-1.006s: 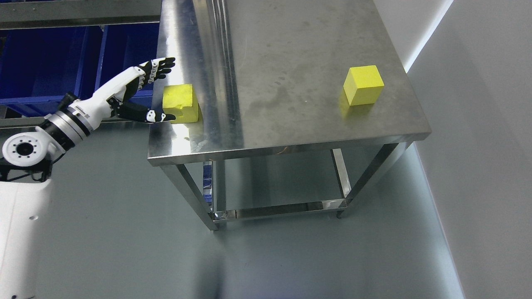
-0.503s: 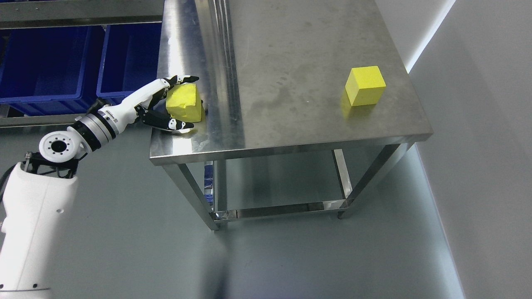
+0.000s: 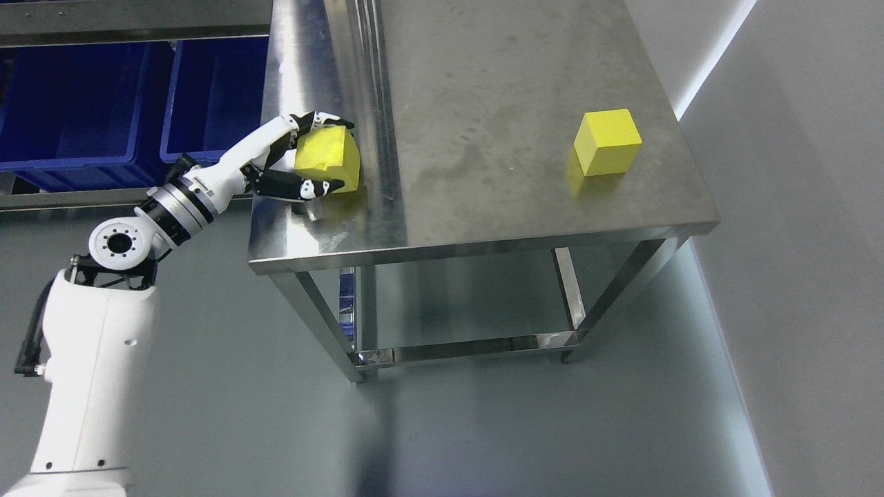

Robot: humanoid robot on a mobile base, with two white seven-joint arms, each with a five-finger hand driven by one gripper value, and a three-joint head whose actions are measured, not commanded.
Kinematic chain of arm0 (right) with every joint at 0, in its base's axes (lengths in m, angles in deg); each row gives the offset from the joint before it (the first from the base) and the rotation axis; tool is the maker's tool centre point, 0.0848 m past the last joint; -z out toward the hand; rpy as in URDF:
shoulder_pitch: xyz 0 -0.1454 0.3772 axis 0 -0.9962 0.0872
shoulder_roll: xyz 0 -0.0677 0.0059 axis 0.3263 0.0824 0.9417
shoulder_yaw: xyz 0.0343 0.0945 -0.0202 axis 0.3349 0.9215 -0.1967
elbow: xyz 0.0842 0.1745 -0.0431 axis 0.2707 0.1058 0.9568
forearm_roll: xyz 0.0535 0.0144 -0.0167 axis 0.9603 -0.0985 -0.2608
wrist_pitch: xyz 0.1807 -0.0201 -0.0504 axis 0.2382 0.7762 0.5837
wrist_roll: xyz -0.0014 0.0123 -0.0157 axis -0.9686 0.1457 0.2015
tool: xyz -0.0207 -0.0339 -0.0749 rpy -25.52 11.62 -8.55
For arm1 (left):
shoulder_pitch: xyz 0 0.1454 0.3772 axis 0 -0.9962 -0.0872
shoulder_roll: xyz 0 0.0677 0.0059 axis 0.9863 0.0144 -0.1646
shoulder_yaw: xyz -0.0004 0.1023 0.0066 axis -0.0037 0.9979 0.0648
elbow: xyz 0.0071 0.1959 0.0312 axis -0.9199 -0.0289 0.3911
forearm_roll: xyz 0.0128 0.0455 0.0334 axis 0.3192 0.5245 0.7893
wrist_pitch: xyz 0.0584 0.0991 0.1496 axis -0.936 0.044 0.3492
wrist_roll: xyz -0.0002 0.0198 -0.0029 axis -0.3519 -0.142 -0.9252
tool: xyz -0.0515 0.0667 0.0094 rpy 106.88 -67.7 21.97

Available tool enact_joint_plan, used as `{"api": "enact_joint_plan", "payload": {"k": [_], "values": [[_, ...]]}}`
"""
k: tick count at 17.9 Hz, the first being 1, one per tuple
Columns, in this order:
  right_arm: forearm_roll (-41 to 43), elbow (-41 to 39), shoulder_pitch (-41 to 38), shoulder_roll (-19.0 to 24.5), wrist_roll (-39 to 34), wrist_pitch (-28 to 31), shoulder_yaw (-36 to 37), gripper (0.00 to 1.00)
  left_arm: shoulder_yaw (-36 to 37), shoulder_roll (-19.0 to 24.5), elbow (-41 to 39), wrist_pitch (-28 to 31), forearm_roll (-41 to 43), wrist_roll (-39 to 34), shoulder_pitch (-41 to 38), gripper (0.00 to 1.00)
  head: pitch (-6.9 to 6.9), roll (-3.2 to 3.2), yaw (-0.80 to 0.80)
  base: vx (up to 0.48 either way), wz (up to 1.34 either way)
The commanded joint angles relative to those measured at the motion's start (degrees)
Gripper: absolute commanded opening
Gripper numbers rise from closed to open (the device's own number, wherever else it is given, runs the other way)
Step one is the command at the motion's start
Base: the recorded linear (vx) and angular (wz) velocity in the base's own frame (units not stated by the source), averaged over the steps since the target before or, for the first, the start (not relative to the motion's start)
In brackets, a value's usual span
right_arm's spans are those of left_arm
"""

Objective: Move yellow foam block to right shelf middle
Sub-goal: 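Lift the yellow cube off the table with the left hand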

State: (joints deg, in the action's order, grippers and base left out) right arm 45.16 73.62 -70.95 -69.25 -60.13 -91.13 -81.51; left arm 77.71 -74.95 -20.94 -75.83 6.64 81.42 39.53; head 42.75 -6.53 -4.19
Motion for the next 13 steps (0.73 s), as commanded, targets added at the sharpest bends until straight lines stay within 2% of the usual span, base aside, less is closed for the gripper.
{"api": "enact_joint_plan", "payload": {"k": [1,3,5,7,10,13], "values": [[-0.18,-1.0,-0.09,-1.0,-0.03,0.04,0.0,1.0,-13.94,-12.75,-2.09,-0.16,-7.24,-2.05,2.24,0.45,0.0,0.0,0.0,-0.001,0.02],[-0.18,-1.0,-0.09,-1.0,-0.03,0.04,0.0,1.0,-13.86,-12.75,-2.09,-0.43,-15.15,-11.41,2.33,0.45,0.0,0.0,0.0,-0.007,0.04],[-0.18,-1.0,-0.09,-1.0,-0.03,0.04,0.0,1.0,-13.95,-12.75,-2.09,-0.78,-16.06,-22.22,2.24,0.47,0.0,0.0,0.0,-0.016,0.11],[-0.18,-1.0,-0.09,-1.0,-0.03,0.04,0.0,1.0,-13.86,-12.75,-2.35,0.7,-15.97,-28.23,1.28,0.47,0.0,0.0,0.0,-0.016,0.22],[-0.18,-1.0,-0.09,-1.0,-0.03,0.04,0.0,1.0,-14.91,-12.75,-5.68,7.2,-15.97,-30.01,0.48,0.47,0.0,0.0,0.0,-0.006,0.37],[-0.18,-1.0,-0.09,-1.0,-0.03,0.04,0.0,1.0,-15.0,-12.75,-7.27,8.19,-16.06,-29.84,0.39,0.47,0.0,0.0,0.0,0.035,0.54]]}}
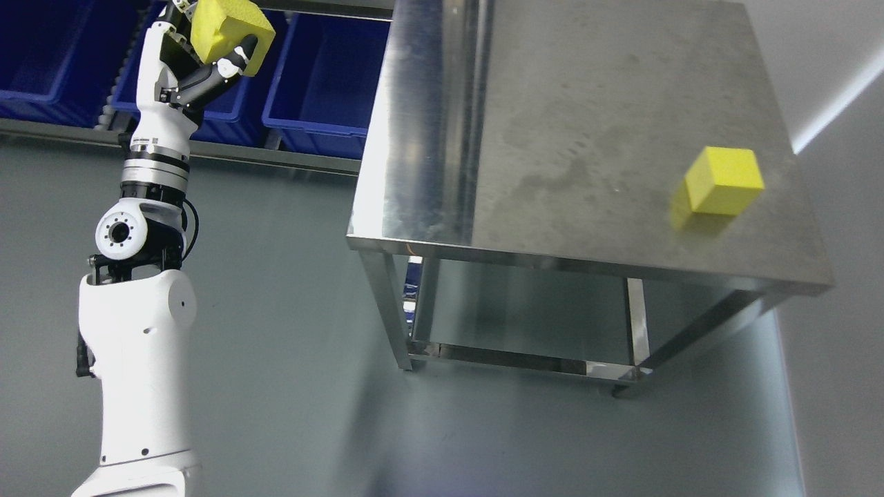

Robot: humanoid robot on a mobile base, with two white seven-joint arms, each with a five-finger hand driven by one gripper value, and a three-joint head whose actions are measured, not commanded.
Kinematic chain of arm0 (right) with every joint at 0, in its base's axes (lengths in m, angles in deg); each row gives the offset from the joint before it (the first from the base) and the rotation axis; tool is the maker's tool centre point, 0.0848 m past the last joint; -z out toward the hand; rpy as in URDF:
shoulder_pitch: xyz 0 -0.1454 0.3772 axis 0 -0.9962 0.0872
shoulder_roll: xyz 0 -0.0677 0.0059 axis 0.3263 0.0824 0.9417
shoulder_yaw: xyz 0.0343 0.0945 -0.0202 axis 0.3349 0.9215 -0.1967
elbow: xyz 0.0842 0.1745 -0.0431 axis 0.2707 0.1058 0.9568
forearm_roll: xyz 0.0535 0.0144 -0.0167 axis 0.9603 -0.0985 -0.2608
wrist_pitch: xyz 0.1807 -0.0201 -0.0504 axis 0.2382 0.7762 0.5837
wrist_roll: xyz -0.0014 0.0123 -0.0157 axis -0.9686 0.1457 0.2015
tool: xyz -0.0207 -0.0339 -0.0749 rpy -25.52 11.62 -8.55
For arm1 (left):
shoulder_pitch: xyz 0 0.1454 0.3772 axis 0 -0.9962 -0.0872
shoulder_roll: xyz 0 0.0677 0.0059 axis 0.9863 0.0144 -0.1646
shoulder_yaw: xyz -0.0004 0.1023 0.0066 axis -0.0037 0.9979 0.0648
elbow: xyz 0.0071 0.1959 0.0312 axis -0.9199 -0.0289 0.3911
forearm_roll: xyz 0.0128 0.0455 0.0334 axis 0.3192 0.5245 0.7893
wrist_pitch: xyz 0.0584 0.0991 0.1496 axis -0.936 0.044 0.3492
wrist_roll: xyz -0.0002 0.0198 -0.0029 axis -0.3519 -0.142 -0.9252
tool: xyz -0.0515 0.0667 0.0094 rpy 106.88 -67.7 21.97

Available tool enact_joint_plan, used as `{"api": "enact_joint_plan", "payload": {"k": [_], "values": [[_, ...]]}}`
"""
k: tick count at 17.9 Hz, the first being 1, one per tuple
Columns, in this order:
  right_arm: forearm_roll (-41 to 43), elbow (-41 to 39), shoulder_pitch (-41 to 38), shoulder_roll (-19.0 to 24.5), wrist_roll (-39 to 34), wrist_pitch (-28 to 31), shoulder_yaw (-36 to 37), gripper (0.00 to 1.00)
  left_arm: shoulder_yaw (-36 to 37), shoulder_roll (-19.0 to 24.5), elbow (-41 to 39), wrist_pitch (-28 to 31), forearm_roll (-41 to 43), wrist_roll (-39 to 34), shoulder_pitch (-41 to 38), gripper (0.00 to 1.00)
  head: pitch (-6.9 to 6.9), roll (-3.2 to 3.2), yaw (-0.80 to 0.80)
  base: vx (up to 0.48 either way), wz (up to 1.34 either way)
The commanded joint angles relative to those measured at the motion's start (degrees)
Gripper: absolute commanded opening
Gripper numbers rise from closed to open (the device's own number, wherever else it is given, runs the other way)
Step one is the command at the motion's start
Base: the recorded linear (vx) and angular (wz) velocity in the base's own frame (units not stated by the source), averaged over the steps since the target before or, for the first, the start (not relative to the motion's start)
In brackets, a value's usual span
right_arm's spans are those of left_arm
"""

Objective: Move yellow foam block to right shelf middle
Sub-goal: 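Lift the yellow cube off the table with the left hand, then hold the cube raised in the left hand while turning toward the blue bins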

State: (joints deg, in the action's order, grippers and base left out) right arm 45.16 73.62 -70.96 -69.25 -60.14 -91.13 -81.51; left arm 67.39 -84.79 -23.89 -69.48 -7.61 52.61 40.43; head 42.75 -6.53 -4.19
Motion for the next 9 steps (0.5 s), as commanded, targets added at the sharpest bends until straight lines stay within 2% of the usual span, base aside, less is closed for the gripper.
{"api": "enact_joint_plan", "payload": {"k": [1,5,9], "values": [[-0.18,-1.0,-0.08,-1.0,-0.03,0.04,0.0,1.0,-4.77,-2.91,-4.68,1.84,-1.81,-1.02,-0.5,0.47,0.0,0.0,0.0,0.056,0.62],[-0.18,-1.0,-0.08,-1.0,-0.03,0.04,0.0,1.0,-5.21,-2.91,-6.17,1.84,-1.73,-0.76,-2.08,0.47,0.0,0.0,0.0,0.095,0.82],[-0.18,-1.0,-0.08,-1.0,-0.03,0.04,0.0,1.0,-6.7,-2.91,-8.28,1.84,-1.73,-0.41,-3.75,0.47,0.0,0.0,0.0,0.09,1.07]]}}
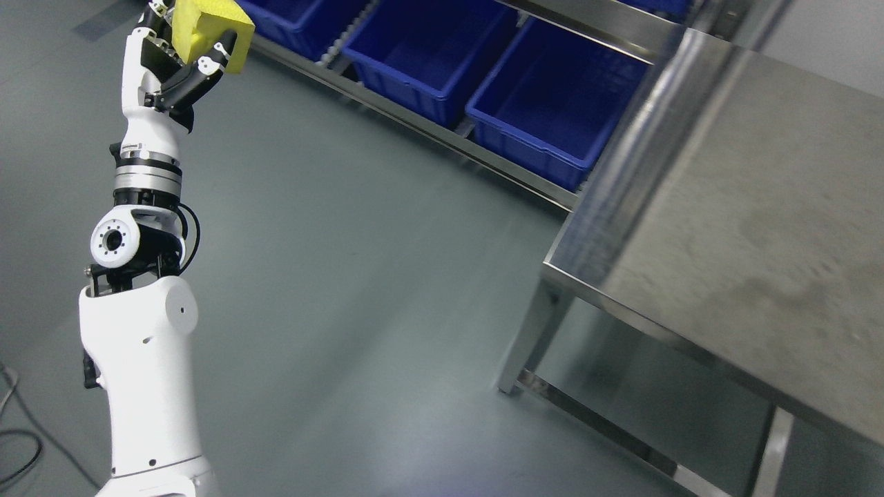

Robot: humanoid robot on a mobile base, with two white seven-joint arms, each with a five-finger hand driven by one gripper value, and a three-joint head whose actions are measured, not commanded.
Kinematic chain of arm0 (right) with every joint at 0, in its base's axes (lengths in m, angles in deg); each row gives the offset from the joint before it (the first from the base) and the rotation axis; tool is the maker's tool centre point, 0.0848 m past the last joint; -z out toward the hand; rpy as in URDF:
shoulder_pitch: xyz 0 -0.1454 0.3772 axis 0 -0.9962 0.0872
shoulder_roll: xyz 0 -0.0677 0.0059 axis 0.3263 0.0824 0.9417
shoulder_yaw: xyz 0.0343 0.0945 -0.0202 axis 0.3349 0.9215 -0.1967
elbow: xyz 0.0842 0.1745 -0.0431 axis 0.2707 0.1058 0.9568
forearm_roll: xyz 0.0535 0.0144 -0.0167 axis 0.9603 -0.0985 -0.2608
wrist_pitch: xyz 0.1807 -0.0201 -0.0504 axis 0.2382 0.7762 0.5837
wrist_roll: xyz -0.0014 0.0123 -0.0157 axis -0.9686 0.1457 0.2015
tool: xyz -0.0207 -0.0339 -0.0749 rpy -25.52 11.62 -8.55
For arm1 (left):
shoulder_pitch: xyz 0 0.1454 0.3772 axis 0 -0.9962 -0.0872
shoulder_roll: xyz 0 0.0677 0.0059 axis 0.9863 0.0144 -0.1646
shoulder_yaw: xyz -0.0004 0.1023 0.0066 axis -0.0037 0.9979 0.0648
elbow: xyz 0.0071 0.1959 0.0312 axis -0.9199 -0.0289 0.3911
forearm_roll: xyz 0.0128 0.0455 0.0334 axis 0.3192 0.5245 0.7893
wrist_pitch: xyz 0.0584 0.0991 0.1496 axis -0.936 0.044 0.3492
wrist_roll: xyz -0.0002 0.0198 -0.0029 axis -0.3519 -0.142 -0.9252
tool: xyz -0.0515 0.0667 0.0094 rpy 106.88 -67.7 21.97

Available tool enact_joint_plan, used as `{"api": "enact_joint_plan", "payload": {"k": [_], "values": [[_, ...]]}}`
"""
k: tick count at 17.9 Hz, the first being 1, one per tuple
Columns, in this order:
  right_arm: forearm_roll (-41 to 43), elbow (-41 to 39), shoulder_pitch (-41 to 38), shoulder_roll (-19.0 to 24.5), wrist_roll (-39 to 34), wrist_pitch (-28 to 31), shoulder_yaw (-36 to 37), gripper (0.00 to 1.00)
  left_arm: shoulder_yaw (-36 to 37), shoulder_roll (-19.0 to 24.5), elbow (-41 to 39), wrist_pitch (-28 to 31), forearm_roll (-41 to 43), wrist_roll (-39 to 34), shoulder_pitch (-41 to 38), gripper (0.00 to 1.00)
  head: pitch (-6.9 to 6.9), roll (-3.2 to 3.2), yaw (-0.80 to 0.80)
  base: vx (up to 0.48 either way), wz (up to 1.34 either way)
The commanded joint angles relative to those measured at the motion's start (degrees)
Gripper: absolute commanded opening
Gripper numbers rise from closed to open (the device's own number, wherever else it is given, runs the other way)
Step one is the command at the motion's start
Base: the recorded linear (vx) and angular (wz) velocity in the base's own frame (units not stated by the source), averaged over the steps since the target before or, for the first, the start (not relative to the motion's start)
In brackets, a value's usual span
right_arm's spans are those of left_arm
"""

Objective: Move yellow foam block to right shelf middle
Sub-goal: 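Hold the cube raised in the left hand while turning toward the blue bins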

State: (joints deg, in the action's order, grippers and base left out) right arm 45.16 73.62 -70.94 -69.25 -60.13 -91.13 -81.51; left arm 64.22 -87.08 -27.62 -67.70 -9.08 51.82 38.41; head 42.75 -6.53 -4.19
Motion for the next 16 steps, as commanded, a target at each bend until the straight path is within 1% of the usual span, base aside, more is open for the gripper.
{"api": "enact_joint_plan", "payload": {"k": [1,8,16], "values": [[-0.18,-1.0,-0.1,-1.0,-0.03,0.05,0.0,1.0,-4.31,-0.62,-4.55,0.14,-0.25,0.56,-1.74,0.47,0.0,0.0,0.0,0.076,1.1],[-0.18,-1.0,-0.1,-1.0,-0.03,0.05,0.0,1.0,-7.22,-0.62,-5.25,1.46,-0.34,0.56,-2.45,0.46,0.0,0.0,0.0,0.075,0.92],[-0.18,-1.0,-0.1,-1.0,-0.03,0.05,0.0,1.0,-7.04,-0.62,-5.25,1.37,-0.34,0.56,-4.38,0.46,0.0,0.0,0.0,0.13,0.7]]}}
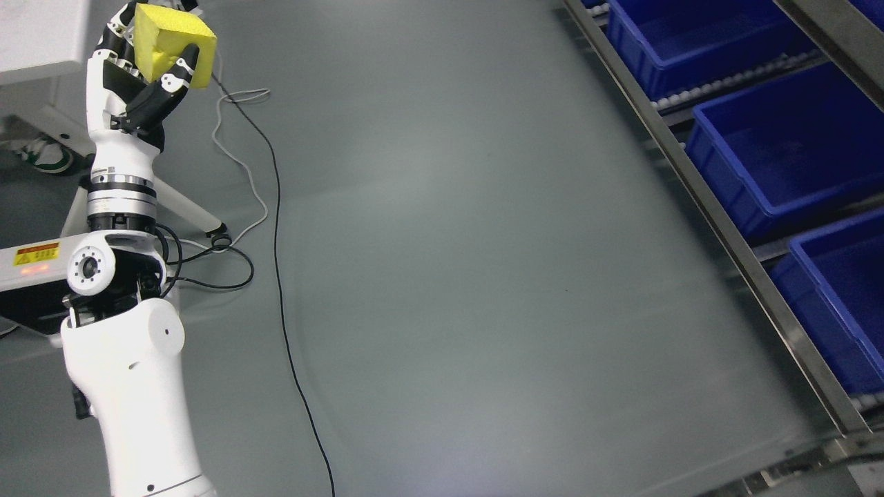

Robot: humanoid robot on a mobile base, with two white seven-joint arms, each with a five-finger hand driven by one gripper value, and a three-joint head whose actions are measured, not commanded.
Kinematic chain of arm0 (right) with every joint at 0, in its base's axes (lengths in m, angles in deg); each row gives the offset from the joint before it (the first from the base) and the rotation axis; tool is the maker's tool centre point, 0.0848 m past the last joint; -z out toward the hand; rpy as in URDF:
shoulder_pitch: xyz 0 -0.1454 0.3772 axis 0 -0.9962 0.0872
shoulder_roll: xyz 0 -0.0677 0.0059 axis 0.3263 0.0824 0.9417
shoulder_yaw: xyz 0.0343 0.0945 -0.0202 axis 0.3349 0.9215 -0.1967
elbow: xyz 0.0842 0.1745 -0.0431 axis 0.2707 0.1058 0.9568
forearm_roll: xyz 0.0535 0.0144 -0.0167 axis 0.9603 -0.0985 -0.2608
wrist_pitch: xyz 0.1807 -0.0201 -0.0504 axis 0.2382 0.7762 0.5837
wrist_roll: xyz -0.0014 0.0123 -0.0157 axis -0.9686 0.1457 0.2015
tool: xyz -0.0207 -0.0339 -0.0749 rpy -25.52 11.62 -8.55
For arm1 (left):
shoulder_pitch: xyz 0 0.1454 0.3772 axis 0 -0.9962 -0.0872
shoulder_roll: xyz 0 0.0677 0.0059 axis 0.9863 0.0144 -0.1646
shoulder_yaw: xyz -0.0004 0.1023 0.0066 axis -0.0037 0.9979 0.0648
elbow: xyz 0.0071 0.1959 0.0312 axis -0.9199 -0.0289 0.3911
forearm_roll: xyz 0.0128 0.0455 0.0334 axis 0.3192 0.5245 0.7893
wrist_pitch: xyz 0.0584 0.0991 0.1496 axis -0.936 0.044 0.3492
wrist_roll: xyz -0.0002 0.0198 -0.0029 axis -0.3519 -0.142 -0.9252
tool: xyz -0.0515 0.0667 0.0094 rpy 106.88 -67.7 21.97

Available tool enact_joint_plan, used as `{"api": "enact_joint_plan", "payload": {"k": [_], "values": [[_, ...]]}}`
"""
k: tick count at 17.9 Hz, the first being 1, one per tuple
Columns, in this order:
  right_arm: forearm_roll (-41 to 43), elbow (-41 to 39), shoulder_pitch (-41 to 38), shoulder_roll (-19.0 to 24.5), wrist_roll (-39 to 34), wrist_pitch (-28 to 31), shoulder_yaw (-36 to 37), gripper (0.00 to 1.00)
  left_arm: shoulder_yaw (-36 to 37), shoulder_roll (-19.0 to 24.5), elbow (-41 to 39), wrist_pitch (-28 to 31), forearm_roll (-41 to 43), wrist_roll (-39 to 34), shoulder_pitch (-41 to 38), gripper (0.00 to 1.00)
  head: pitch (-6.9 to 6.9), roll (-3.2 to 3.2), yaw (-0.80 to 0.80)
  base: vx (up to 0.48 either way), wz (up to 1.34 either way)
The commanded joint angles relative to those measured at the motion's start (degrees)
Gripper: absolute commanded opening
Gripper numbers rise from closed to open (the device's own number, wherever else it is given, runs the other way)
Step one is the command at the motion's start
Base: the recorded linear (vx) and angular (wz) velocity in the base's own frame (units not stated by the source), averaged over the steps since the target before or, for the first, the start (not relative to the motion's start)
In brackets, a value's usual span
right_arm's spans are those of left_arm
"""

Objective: Move yellow foam block to right shelf middle
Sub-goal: 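Hold the cube raised in the left hand while turning toward the blue bins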

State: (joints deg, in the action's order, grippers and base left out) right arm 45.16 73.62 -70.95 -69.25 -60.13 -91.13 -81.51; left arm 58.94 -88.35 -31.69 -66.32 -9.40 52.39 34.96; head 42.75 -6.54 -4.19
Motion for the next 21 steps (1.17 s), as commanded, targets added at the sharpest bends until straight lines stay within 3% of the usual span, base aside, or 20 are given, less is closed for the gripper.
{"api": "enact_joint_plan", "payload": {"k": [1,9,21], "values": [[-0.18,-1.0,-0.09,-1.0,-0.03,0.04,0.0,1.0,-1.77,0.65,-1.18,0.08,-0.02,-0.02,-0.93,0.46,0.0,0.0,0.0,0.149,0.59],[-0.18,-1.0,-0.09,-1.0,-0.03,0.04,0.0,1.0,-1.95,0.65,-1.88,-0.1,-0.02,0.86,-2.95,0.46,0.0,0.0,0.0,0.224,0.35],[-0.18,-1.0,-0.09,-1.0,-0.03,0.04,0.0,1.0,-1.77,0.65,-3.55,0.08,-0.02,2.71,-3.74,0.46,0.0,0.0,0.0,0.372,-0.21]]}}
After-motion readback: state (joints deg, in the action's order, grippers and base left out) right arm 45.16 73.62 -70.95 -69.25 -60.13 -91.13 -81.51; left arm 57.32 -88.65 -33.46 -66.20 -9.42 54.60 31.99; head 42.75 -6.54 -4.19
